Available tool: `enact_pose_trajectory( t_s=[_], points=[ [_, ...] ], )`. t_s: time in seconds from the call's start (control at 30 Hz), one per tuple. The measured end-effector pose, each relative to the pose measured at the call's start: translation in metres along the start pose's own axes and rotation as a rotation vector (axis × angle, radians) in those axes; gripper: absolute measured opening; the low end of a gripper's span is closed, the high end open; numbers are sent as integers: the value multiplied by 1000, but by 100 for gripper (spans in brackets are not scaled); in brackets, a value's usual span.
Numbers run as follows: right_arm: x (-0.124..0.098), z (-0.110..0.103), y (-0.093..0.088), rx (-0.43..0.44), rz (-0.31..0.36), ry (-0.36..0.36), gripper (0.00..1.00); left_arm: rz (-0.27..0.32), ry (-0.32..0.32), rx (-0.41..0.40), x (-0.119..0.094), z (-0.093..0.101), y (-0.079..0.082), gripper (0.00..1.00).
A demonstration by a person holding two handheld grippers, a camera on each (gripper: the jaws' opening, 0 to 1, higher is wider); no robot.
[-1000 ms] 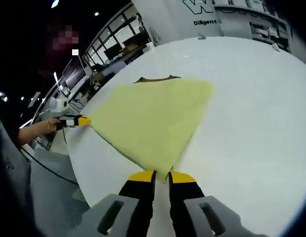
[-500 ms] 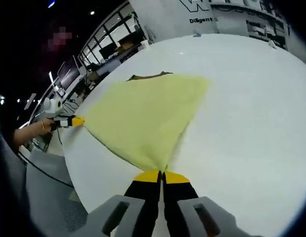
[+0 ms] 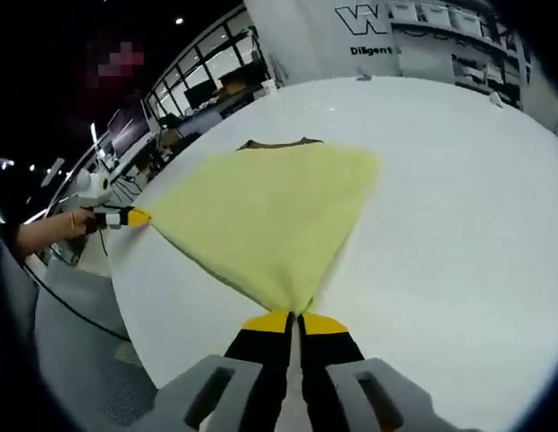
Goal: Fold the garment on the visible template until the final outline fits inside the template.
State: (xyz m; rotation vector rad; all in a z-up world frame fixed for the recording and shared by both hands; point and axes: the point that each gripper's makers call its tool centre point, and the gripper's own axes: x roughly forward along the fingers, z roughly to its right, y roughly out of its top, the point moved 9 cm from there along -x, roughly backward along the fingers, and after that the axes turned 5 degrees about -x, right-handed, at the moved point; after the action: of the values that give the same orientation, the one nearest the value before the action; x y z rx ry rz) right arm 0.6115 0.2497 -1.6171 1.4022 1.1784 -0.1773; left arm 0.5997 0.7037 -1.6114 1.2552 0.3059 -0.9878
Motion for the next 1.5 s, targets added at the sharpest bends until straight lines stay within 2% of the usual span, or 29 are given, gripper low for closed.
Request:
enact_pose_trajectory(
  t_s=[0.07, 0.1, 0.17, 0.23, 0.33, 0.43, 0.47, 0.57, 0.6, 0.63, 0.73, 0.8, 0.9, 0.97, 1.0, 1.03, 1.13, 1.23, 1.33, 1.4, 1.47, 1.5],
  points=[
    [-6, -6, -1, 3, 27, -2, 0, 0, 5, 0, -3, -1, -2, 1],
    [-11, -10, -2, 3, 33, -6, 0, 24, 48, -4, -9, -2, -1, 0],
    [-15, -15, -2, 2, 33, -8, 0, 24, 100, 26, -14, -5, 0, 0],
    [-15, -17, -1, -45, 22, -10, 0, 48, 122, 21, -20, -2, 2, 0],
    [-23, -28, 2, -87, 34, -24, 5, 77, 119, 4, -19, -3, 1, 0],
    [-30, -31, 5, -91, 68, -26, 7, 78, 109, 11, -27, 6, 2, 0],
    [-35, -33, 6, -80, 93, -26, 7, 66, 79, 28, -33, 14, 3, 0],
    [-47, -40, 11, -62, 139, -32, 10, 82, 68, 70, -41, 17, 7, 0],
    [-52, -42, 12, -55, 159, -35, 11, 102, 65, 91, -52, 28, 12, 0],
    [-55, -44, 12, -49, 173, -35, 13, 126, 69, 100, -55, 23, 12, 0],
    [-62, -44, 11, -43, 196, -35, 14, 172, 73, 103, -64, 28, 13, 0],
    [-72, -47, 12, -40, 212, -34, 15, 222, 92, 105, -79, 40, 17, 0],
    [-85, -56, 13, -39, 247, -25, 13, 256, 95, 116, -88, 47, 19, 1],
    [-91, -59, 14, -34, 257, -23, 13, 276, 89, 121, -95, 51, 22, 6],
    [-99, -64, 17, -43, 284, -27, 14, 322, 86, 128, -106, 59, 28, 8],
    [-100, -65, 18, -44, 288, -28, 15, 330, 82, 129, -109, 62, 30, 11],
    [-109, -74, 19, -52, 331, -15, 17, 377, 71, 134, -119, 73, 32, 23],
    [-110, -77, 18, -52, 333, -12, 20, 405, 84, 161, -125, 78, 33, 25],
    [-110, -80, 19, -66, 349, -14, 28, 405, 75, 169, -125, 79, 30, 33],
    [-114, -82, 22, -108, 370, -28, 32, 403, 83, 195, -127, 84, 28, 42],
    [-118, -86, 27, -157, 417, -30, 34, 396, 59, 282, -127, 86, 27, 55],
    [-120, -87, 27, -148, 428, -26, 36, 368, 57, 309, -127, 81, 25, 61]
  ],
)
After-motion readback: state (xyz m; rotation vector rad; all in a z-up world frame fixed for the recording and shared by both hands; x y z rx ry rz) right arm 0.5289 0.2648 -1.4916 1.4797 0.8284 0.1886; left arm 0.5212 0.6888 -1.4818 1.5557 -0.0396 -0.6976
